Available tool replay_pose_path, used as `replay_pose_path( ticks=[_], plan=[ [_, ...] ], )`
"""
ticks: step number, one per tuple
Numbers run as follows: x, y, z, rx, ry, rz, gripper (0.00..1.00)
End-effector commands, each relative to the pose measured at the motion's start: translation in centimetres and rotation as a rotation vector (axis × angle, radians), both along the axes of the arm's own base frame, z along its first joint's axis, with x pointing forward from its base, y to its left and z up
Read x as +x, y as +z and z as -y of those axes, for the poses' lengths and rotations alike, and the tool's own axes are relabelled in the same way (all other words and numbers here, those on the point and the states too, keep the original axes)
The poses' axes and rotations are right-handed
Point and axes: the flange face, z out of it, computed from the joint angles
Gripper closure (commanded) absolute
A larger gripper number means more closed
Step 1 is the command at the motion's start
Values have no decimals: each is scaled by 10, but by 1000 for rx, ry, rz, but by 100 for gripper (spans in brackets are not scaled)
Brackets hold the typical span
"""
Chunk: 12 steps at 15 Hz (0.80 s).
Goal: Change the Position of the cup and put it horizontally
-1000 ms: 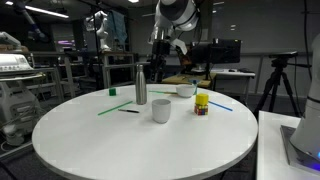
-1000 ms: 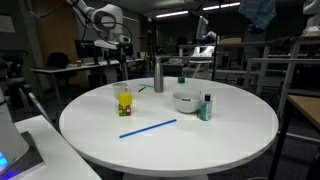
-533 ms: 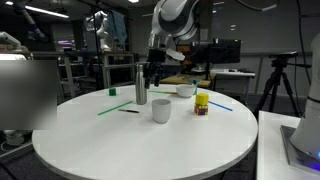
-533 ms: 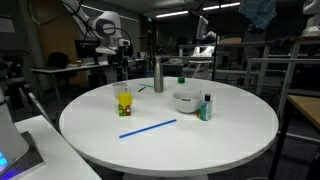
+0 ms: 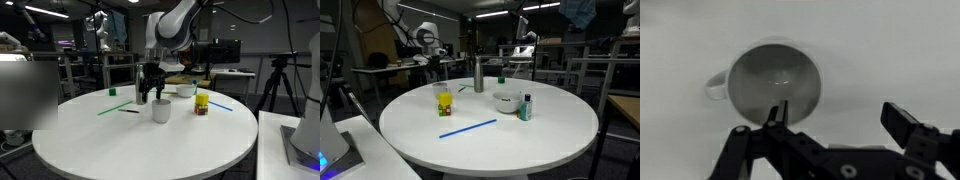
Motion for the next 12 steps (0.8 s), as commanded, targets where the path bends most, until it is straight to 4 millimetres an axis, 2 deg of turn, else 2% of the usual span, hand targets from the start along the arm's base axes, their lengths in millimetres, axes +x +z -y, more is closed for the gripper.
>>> replay_pose_path(
  ticks=[1,7,8,9,10,12],
  plan=[
    [9,-10,-9,-21,-58,-31,0],
    [14,-23,-9,-16,-106,-65,1],
    [15,-24,-8,-16,-108,-67,7],
    [16,-25,-8,-17,-110,-69,25],
    [17,-24,-8,-17,-111,-70,30],
    [18,-24,-7,-17,-113,-70,45]
  ],
)
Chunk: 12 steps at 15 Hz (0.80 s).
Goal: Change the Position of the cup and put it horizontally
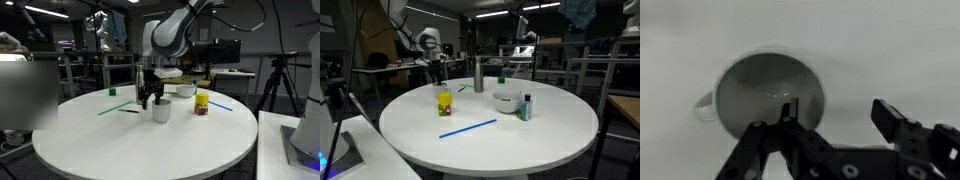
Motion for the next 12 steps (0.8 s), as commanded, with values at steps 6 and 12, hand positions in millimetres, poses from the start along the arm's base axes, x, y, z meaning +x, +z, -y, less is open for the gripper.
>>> replay_pose_path(
  ticks=[6,12],
  plan=[
    [9,3,0,-15,-31,-26,91],
    [13,9,3,-6,-42,-38,99]
  ],
)
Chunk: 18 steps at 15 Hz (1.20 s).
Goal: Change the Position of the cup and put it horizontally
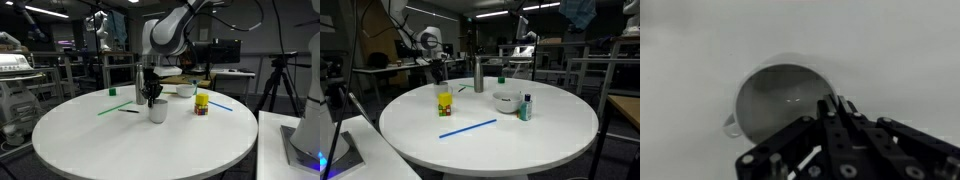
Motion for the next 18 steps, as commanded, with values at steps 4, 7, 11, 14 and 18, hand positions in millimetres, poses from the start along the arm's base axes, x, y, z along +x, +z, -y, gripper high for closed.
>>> replay_pose_path(
  ticks=[4,7,11,14,18],
  plan=[
    [10,14,0,53,-59,-68,98],
    [11,18,4,85,-115,-143,98],
    [10,24,25,-13,-188,-329,98],
    [10,32,46,-96,-248,-468,98],
    [10,38,57,-143,-265,-599,98]
  ],
)
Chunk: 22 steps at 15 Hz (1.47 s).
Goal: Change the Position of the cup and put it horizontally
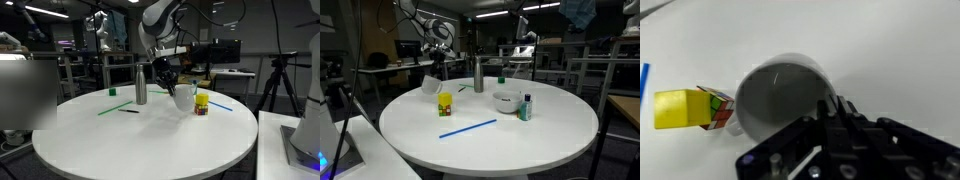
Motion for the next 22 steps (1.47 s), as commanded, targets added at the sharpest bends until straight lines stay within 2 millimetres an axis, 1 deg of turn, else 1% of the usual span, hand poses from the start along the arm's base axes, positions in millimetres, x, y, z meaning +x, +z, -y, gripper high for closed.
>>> replay_pose_path(
  ticks=[1,4,14,22],
  plan=[
    [12,5,5,-44,-20,-109,98],
    [14,-3,0,-50,-4,-179,98],
    [29,-48,-24,-66,43,-325,98],
    [37,-72,-44,-82,72,-430,98]
  ],
)
